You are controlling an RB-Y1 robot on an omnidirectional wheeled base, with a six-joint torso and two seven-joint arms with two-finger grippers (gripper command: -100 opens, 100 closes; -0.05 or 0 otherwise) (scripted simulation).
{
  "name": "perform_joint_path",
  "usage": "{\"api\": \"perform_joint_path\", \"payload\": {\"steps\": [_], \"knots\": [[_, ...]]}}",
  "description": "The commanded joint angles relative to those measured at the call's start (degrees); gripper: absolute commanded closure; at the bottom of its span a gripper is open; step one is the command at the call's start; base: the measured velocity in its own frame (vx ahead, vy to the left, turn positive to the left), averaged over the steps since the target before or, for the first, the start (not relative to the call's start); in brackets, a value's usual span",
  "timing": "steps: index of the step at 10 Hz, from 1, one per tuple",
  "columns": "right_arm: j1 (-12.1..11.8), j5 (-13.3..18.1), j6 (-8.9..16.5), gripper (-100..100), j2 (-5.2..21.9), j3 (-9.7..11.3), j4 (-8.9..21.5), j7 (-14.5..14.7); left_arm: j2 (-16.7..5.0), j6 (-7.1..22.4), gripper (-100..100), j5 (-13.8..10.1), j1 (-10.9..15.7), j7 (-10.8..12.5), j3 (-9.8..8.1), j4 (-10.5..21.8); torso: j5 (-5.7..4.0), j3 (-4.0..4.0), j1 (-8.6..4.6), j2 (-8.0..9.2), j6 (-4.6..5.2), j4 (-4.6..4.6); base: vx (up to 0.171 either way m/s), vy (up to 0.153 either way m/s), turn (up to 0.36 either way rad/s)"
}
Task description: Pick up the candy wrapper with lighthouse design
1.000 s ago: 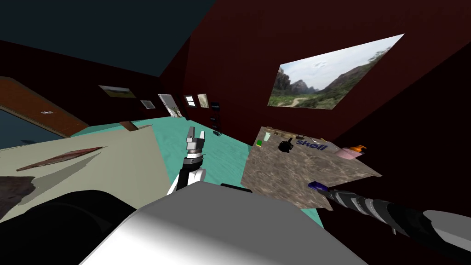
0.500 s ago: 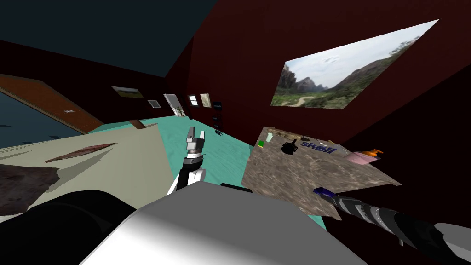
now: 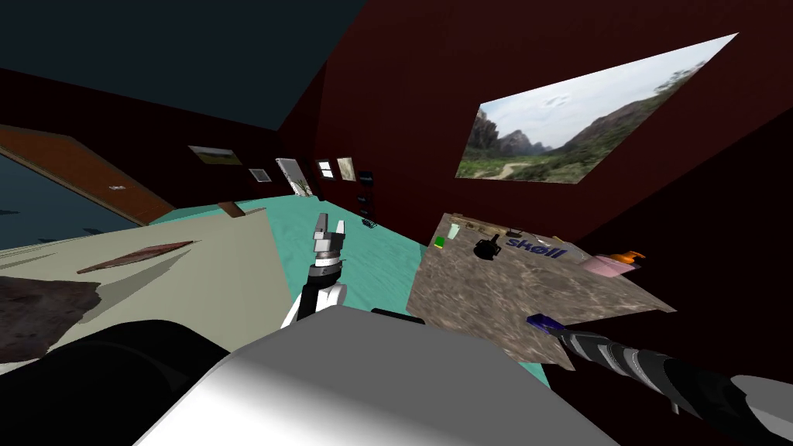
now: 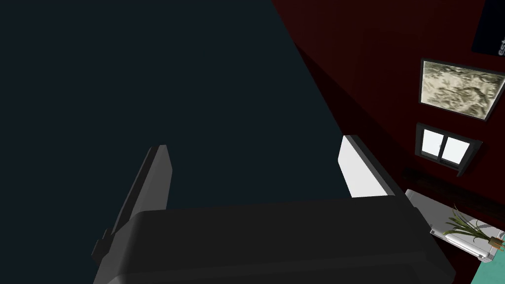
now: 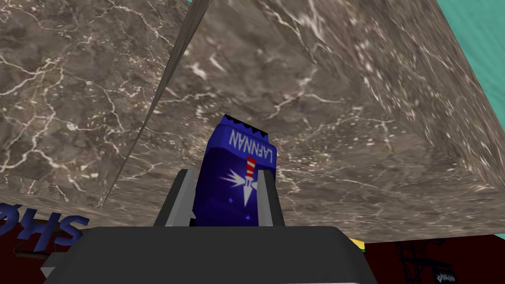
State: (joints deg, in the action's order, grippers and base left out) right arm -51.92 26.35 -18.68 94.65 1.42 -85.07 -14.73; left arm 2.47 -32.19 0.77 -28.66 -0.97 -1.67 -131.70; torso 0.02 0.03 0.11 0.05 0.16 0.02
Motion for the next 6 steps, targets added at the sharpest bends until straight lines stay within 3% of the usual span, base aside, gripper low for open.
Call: {"api": "perform_joint_path", "payload": {"steps": [1, 2, 4, 5, 6], "knots": [[0.0, 0.0, 0.0, 0, 0.0, 0.0, 0.0, 0.0, 0.0, 0.0, 0, 0.0, 0.0, 0.0, 0.00, 0.0, 0.00, 0.00, 0.00, 0.00, 0.00, 0.00, 0.000, 0.000, 0.000], [0.6, 0.0, -0.7, 100, 2.0, -0.1, -0.1, -1.0, 0.0, 0.0, 0, 0.0, 0.0, 0.0, 0.00, 0.0, 0.00, 0.00, 0.00, 0.00, 0.00, 0.00, 0.000, 0.013, -0.136], [0.4, -0.2, -1.1, 100, 3.4, -0.8, -0.4, -1.5, 0.0, 0.0, 0, 0.0, 0.0, 0.0, 0.00, 0.0, 0.04, 0.01, 0.10, 0.02, 0.01, 0.01, -0.004, 0.018, -0.111], [0.1, -0.2, -1.0, 100, 2.6, -0.9, -0.2, -1.0, 0.0, 0.0, 0, 0.0, 0.0, 0.0, 0.00, 0.0, 0.06, 0.03, 0.10, 0.05, 0.04, 0.02, -0.006, 0.008, -0.027], [0.1, -0.2, -1.1, 0, 2.7, -1.0, -0.2, -1.1, 0.0, 0.0, 0, 0.0, 0.0, 0.0, 0.00, 0.0, 0.03, 0.03, 0.07, 0.05, 0.01, 0.02, 0.000, 0.000, 0.000]]}}
